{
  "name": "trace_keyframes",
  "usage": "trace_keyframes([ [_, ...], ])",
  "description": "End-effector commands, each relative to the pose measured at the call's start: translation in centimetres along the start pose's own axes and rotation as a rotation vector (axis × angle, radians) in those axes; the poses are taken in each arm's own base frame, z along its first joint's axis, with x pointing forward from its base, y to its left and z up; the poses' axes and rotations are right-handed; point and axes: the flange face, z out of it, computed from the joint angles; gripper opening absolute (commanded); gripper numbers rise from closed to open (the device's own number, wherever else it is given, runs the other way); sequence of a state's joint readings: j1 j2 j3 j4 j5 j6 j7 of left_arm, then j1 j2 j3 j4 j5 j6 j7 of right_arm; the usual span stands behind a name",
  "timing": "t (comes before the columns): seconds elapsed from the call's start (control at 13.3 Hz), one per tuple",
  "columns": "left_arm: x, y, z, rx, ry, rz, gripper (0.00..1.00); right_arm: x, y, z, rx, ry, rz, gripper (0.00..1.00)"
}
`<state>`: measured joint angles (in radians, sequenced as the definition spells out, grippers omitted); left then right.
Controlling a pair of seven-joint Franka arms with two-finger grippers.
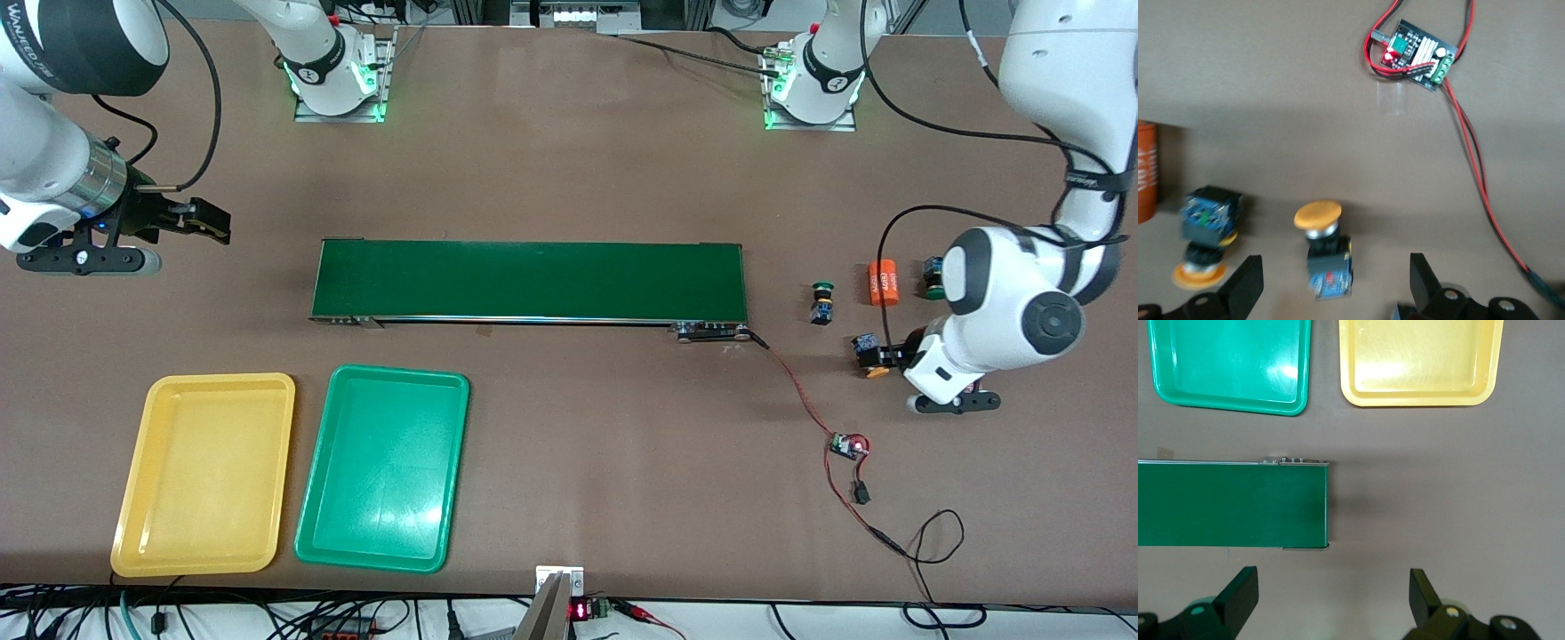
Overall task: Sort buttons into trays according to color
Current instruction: 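Grasp the yellow-capped button with the left gripper and carry it to the belt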
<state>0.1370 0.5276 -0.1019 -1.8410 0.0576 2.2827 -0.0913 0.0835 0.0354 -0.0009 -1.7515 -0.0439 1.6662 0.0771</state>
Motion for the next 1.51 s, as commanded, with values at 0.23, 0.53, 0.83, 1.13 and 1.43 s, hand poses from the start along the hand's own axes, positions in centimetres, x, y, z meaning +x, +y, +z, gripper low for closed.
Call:
trace_keyframes([
  [0.23,-2.6,-0.7,6.7,0.012,0.001,-0.032,0.56,-0.4,-0.1,0.0,-0.014,-0.008,-0.011,1.0],
  [0.53,-2.4,-0.8,5.1,0.016,0.014,-0.04,0.17,-0.4,0.0,0.0,-0.014,-0.01,-0.011,1.0],
  [0.83,-1.6,5.7,-4.9,0.024,-0.076,0.024,0.2,-0.4,0.0,0.1,-0.014,-0.013,-0.011,1.0],
  [1.13,-5.3,19.3,-7.9,0.036,-0.175,0.109,0.21,-0.4,0.0,0.1,-0.014,-0.013,-0.009,1.0],
  [1.43,-11.0,29.5,-6.5,0.054,-0.195,0.183,0.21,-0.4,0.0,0.1,-0.014,-0.015,-0.009,1.0],
])
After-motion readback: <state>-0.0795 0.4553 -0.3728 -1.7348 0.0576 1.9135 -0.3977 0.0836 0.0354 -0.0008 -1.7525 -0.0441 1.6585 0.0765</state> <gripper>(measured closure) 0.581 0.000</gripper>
